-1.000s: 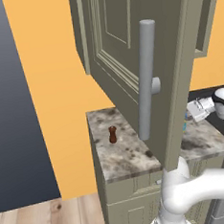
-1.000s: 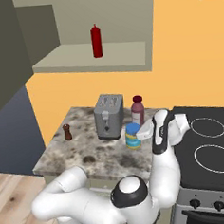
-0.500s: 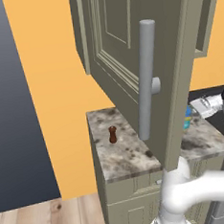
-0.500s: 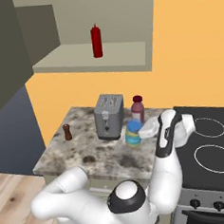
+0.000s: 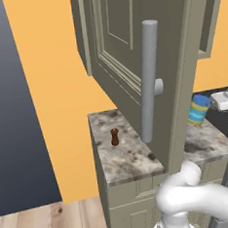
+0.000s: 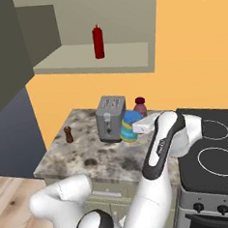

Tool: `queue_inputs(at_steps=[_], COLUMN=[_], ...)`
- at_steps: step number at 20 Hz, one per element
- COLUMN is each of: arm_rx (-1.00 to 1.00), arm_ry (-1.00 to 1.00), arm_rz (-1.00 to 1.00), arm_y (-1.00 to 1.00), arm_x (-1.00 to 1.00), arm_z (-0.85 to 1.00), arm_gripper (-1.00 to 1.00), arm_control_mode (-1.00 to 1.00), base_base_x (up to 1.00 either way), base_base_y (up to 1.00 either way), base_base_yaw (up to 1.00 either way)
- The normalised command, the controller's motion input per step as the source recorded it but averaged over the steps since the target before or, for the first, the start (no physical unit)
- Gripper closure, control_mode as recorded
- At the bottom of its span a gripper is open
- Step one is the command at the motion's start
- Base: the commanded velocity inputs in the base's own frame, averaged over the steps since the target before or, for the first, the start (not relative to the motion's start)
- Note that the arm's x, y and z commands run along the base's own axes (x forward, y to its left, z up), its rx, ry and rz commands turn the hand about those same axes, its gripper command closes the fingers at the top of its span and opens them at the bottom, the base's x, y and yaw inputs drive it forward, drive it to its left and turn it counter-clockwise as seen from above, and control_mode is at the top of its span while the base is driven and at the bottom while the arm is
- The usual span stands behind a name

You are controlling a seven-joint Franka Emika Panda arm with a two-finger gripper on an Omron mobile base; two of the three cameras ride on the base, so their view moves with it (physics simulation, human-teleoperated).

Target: There are various items on the counter. Only move the condiments/shakers into the cabinet.

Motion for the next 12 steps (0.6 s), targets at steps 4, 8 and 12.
queue_inputs(at_steps=[4, 8, 12], arm_rx=[-0.04, -0.16, -0.14], arm_ry=[-0.06, -0.12, 0.00], arm_rz=[-0.39, -0.40, -0.42], arm_y=[0.94, 0.99, 0.60], arm_x=[-0.92, -0.62, -0.43], arm_z=[1.00, 1.00, 1.00], arm_gripper=[1.00, 1.00, 1.00], arm_control_mode=[-1.00, -1.00, -1.00], base_base_x=[0.00, 0.00, 0.00], base_base_y=[0.00, 0.00, 0.00], base_base_yaw=[0.00, 0.00, 0.00])
